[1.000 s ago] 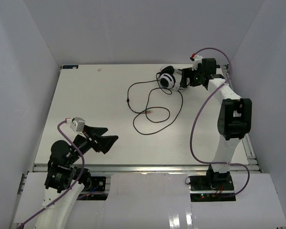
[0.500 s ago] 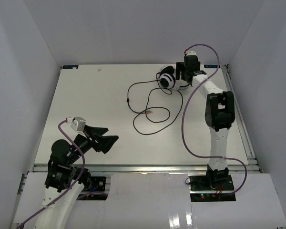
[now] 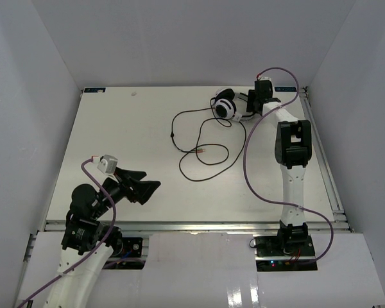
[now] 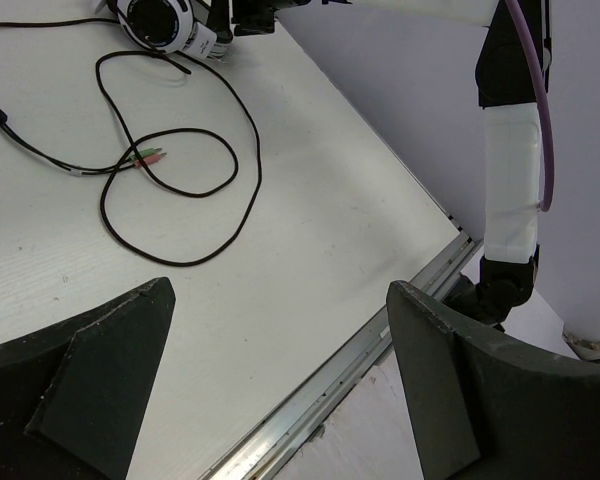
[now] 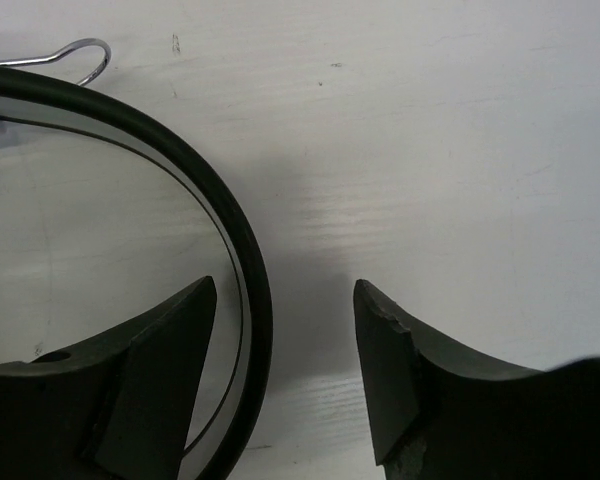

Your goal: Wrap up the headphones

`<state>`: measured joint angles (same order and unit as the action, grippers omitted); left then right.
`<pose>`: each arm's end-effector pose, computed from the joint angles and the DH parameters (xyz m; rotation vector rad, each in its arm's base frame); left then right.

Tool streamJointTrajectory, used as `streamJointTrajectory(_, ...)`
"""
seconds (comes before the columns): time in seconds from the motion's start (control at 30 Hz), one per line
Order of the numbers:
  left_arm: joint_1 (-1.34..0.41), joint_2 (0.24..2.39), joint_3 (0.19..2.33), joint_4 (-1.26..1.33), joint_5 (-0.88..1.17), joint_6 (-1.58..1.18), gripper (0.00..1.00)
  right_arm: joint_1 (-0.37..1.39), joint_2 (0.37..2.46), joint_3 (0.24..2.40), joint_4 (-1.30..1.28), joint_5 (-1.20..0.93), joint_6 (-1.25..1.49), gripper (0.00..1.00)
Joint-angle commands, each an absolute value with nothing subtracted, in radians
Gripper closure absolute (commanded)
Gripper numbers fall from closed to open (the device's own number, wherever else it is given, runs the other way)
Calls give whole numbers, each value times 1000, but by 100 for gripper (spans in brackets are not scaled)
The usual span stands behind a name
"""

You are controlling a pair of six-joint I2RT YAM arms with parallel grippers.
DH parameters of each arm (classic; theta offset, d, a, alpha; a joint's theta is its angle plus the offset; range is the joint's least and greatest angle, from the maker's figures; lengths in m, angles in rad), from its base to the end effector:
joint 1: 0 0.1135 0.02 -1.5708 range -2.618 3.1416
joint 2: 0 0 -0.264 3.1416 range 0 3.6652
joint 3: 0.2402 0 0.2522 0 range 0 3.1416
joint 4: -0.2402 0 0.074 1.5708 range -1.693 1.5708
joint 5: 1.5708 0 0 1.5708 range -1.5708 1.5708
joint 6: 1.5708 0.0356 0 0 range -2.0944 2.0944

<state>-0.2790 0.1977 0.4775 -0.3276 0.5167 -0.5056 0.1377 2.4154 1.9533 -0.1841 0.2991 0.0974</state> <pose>0.0767 -0.0403 0.2857 0.2278 1.6960 -1.0100 0.5459 0.0651 0.1683 0.1200 2.1876 -0.1992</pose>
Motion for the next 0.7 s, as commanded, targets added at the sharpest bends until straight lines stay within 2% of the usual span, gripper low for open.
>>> streamJointTrajectory(0.0,-281,216,472,-311,529,-507,2,123,2433,2022,-182,175,97,39)
streamJointTrajectory(0.07,-281,218,472,-313,531,-507,2,119,2437,2030,-196,109,93,42)
streamJointTrajectory(0.17,-281,214,472,-313,531,-508,2,117,2440,2047,-237,35,84,52)
streamJointTrajectory(0.23,-281,207,472,-313,529,-509,2,117,2442,2056,-272,2,80,67)
streamJointTrajectory(0.4,-281,196,472,-311,529,-509,2,118,2412,2020,-347,-63,76,90)
streamJointTrajectory(0.53,-281,193,472,-308,535,-508,2,118,2335,1911,-360,-114,80,92)
streamJointTrajectory(0.67,-281,196,472,-305,550,-506,2,120,2137,1655,-292,-158,108,92)
